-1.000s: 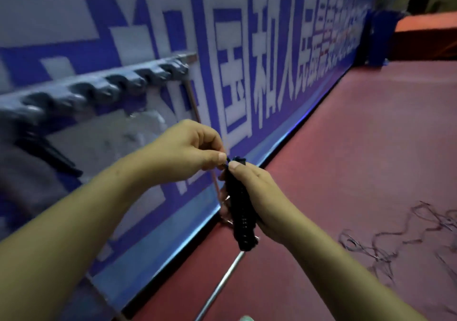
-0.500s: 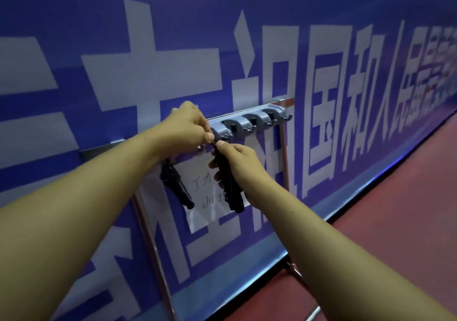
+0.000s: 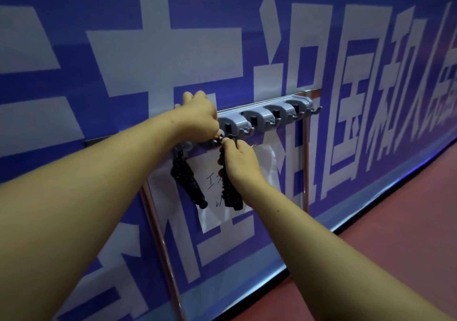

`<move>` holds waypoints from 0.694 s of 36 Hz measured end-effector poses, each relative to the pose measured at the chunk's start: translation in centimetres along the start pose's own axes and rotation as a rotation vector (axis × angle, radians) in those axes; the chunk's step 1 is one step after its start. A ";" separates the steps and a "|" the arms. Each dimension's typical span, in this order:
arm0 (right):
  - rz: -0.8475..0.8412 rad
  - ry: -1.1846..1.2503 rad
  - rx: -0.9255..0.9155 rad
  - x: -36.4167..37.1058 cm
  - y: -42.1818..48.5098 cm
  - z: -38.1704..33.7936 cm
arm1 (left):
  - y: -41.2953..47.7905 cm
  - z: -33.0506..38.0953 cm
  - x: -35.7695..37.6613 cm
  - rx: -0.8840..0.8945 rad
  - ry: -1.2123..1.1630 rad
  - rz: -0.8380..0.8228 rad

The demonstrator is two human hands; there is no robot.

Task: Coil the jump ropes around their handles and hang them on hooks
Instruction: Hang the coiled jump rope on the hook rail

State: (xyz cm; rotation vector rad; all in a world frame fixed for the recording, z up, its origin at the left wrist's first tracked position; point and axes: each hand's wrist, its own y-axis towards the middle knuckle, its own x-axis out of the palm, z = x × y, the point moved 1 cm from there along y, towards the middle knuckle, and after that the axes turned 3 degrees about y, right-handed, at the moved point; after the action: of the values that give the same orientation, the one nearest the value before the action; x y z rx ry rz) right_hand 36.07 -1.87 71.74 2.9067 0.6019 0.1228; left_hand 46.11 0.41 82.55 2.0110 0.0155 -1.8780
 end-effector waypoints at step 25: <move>-0.114 -0.119 0.232 -7.0 -5.4 2.4 | -7.0 1.7 0.6 0.062 -0.469 -0.017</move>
State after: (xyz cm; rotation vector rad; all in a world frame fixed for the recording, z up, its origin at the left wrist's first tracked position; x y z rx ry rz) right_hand 27.91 -0.16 68.05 3.0612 0.8082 -0.1437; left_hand 42.65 6.22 80.02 1.5622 -0.1544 -2.3377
